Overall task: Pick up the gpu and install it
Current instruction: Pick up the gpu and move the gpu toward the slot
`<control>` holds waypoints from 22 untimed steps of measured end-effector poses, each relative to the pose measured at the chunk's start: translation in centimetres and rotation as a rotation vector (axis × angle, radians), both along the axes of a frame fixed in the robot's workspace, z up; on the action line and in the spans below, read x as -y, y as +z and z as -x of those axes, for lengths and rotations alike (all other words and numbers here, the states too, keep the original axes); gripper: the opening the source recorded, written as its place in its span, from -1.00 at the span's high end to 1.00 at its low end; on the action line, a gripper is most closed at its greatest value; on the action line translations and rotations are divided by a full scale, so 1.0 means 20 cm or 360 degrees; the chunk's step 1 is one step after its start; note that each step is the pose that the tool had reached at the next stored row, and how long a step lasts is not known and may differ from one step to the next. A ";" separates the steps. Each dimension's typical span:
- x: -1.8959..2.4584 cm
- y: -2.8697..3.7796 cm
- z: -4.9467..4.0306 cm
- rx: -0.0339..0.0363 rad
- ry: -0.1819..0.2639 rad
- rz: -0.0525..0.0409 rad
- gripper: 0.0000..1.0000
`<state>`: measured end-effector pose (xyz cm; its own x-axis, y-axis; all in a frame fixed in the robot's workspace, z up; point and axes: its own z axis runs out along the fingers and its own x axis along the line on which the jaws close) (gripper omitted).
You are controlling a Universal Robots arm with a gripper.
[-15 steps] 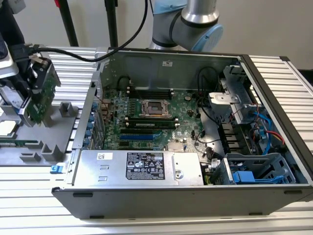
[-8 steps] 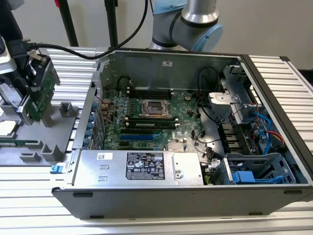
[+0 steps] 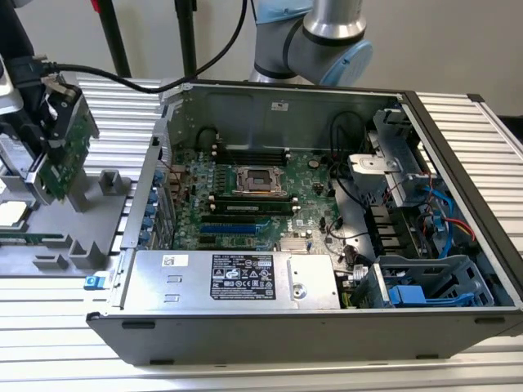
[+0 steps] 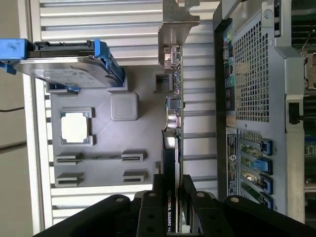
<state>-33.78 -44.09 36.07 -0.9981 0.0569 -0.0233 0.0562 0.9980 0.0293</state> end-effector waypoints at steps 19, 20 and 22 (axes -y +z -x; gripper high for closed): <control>0.000 0.093 0.000 0.0000 0.0000 0.0000 1.00; 0.000 0.099 0.000 0.0000 0.0000 0.0000 1.00; 0.000 0.110 0.000 0.0000 0.0000 0.0000 1.00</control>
